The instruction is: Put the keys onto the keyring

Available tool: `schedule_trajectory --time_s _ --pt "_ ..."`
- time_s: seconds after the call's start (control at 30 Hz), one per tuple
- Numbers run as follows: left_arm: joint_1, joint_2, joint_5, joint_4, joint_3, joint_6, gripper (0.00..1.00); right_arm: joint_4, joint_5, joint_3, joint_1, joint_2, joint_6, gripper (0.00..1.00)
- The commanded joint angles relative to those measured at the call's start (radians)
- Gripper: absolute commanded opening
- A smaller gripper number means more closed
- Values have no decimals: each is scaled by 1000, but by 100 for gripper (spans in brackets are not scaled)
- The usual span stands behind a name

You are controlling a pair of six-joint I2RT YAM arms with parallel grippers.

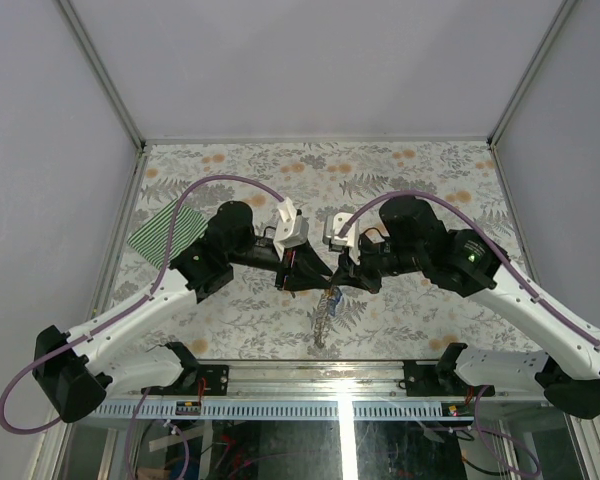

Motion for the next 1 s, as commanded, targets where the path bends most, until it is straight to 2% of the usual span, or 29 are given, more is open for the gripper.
schedule_trajectory --time_s 0.0,0.33,0.57,0.8,0.97 --pt "-3 3 4 5 41 27 27 59 -10 9 1 -36 -1 0" --pt "-5 8 7 4 46 23 18 65 -10 7 0 -46 3 0" --pt "-8 9 6 0 52 21 0 81 -14 1 1 -54 14 0" --pt "-9 -22 -54 29 33 -5 0 132 -13 -17 1 -87 41 0" --pt "-9 -79 -108 138 -18 -75 0 220 -8 -55 1 -133 72 13"
